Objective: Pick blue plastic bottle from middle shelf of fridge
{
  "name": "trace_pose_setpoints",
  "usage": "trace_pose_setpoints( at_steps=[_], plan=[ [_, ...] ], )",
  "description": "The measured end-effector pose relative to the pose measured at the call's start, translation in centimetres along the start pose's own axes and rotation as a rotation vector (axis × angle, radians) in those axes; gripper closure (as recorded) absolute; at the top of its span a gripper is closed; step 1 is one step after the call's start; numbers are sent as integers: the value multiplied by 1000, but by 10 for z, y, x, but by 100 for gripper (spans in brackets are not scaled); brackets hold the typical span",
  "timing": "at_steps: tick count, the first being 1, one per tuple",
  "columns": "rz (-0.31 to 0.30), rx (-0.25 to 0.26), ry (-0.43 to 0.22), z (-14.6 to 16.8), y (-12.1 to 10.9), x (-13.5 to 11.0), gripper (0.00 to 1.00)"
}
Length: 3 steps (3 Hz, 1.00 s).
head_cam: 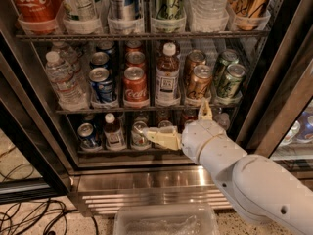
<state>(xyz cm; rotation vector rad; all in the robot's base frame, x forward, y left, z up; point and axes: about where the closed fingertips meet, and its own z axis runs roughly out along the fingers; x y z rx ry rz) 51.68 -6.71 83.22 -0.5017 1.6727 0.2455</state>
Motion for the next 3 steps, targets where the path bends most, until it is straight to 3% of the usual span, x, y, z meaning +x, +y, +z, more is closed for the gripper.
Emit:
trace_pose_setpoints(
  at_steps=[2, 3],
  plan=[
    [-7, 16, -35, 12, 0, -4, 0],
    [-17, 41, -82, 25, 1, -10, 11]
  ],
)
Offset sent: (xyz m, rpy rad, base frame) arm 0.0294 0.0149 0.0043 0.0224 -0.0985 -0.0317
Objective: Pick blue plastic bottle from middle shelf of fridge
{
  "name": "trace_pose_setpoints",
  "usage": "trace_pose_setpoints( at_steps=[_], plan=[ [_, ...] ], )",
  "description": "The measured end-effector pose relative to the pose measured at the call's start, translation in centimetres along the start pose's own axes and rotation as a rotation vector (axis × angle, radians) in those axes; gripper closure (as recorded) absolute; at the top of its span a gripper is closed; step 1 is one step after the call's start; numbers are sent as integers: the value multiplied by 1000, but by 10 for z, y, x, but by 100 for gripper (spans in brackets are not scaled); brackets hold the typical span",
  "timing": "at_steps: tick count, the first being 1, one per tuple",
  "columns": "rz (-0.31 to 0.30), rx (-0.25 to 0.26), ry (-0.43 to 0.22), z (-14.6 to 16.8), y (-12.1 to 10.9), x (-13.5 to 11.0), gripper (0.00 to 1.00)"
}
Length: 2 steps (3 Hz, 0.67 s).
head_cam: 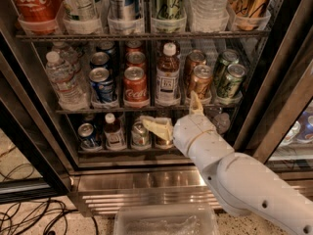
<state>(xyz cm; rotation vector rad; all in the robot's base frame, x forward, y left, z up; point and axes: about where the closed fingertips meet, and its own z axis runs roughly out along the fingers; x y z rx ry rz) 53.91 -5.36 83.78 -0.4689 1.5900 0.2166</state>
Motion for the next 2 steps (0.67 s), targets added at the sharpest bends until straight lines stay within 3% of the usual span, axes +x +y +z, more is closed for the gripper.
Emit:
trace_pose_setpoints(
  at_steps=[2],
  plan=[
    [-17, 53, -55, 17, 0, -5, 22]
  ],
)
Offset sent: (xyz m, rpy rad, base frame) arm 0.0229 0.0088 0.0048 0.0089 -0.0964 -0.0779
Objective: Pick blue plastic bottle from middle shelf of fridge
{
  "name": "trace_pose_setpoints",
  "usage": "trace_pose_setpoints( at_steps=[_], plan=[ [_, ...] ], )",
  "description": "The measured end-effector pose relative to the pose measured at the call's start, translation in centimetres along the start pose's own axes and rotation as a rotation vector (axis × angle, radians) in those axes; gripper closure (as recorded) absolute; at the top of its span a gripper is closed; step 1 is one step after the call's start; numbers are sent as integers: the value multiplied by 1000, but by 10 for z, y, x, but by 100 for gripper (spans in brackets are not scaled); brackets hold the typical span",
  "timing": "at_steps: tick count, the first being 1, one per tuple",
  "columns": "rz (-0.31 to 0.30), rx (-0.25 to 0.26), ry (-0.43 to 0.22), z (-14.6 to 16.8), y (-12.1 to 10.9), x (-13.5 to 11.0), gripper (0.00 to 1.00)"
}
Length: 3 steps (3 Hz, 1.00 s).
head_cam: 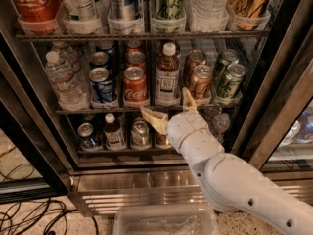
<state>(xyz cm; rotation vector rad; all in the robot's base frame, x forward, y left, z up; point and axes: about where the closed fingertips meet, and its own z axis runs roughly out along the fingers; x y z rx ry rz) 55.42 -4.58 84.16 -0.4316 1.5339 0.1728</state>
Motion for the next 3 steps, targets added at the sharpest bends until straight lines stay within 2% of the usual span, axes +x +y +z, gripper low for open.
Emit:
trace_pose_setpoints(
  at_steps=[1, 3],
  plan=[
    [-5, 37, -18, 7, 3, -1, 29],
    [-18, 153, -49, 18, 3, -3, 35]
  ],
)
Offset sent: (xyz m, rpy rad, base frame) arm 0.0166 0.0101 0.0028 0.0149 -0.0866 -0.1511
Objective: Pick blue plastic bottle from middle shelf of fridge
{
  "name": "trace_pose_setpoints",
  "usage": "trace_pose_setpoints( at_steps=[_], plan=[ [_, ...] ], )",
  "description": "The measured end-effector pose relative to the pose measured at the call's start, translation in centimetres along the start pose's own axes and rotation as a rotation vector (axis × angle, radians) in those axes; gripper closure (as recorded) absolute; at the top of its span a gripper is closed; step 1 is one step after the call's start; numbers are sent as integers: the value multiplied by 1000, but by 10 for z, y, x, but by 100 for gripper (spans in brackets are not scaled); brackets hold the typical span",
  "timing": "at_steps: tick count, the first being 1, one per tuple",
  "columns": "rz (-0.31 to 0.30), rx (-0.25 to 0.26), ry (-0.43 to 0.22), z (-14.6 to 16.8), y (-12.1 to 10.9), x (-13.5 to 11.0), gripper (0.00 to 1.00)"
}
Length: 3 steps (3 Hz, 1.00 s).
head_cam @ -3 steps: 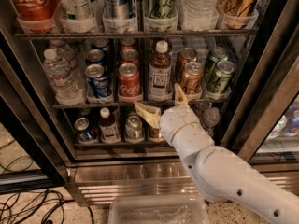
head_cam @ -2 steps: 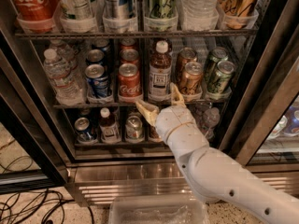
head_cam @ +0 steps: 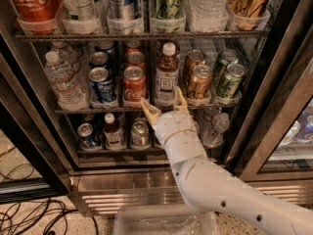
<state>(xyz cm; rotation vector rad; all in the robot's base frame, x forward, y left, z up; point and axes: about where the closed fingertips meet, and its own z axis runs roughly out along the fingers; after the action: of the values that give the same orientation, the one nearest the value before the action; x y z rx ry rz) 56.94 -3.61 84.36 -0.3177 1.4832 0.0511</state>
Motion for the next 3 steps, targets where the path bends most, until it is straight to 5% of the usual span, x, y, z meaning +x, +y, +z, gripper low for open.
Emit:
trace_pose_setpoints(
  at_steps=[3],
  plan=[
    [-28, 155, -6, 16, -14, 3, 38]
  ],
)
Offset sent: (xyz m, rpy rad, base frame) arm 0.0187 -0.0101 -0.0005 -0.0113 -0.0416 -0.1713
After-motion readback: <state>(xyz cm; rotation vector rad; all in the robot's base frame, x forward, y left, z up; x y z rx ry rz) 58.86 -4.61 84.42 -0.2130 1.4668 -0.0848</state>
